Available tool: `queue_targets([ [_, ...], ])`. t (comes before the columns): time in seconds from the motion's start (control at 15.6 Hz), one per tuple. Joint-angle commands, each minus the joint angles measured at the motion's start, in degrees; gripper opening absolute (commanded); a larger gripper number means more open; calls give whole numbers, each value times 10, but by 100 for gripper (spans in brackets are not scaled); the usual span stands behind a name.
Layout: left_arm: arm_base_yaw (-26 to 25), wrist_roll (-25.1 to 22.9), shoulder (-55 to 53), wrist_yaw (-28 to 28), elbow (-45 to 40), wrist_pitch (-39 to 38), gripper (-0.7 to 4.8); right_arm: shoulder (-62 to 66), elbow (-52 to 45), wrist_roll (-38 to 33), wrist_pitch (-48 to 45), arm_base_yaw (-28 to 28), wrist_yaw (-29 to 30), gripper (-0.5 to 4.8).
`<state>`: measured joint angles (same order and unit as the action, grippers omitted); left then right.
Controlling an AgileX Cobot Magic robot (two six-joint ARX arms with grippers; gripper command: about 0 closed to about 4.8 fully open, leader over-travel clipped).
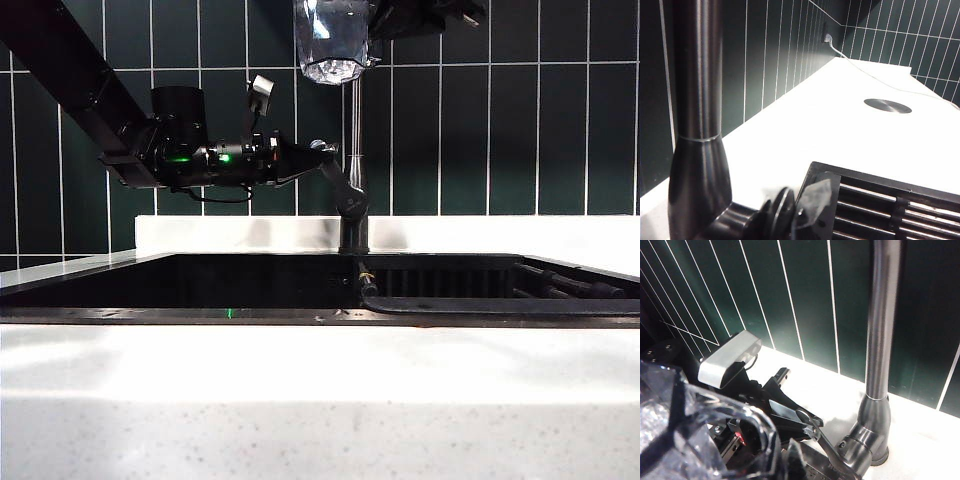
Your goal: Pick up the mug next to the sink, go to the faucet to get some water, pour the water into the sink, and finally put the mug back to its place.
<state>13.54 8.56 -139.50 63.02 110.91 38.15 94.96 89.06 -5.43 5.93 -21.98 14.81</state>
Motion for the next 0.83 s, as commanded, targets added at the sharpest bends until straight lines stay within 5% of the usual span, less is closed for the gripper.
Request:
queue_targets([
  [0.06,-6,-4,-13,-57,-2,-45,-6,-6,5,-5,-33,-1,3,-2],
  [0.19,-8,-3,-13,-92,-2,-45,1,-6,5,-5,-32,-1,3,-2],
  [0.38,-8,-2,-13,-120,-3,-46,164,-6,5,-5,-33,-1,3,-2],
  [0.45,-8,-2,-13,-120,-3,-46,181,-6,5,-5,-33,-1,3,-2],
  [0.83,-16,-2,-13,-118,-3,-47,181,-3,5,-3,-34,-1,2,-2],
])
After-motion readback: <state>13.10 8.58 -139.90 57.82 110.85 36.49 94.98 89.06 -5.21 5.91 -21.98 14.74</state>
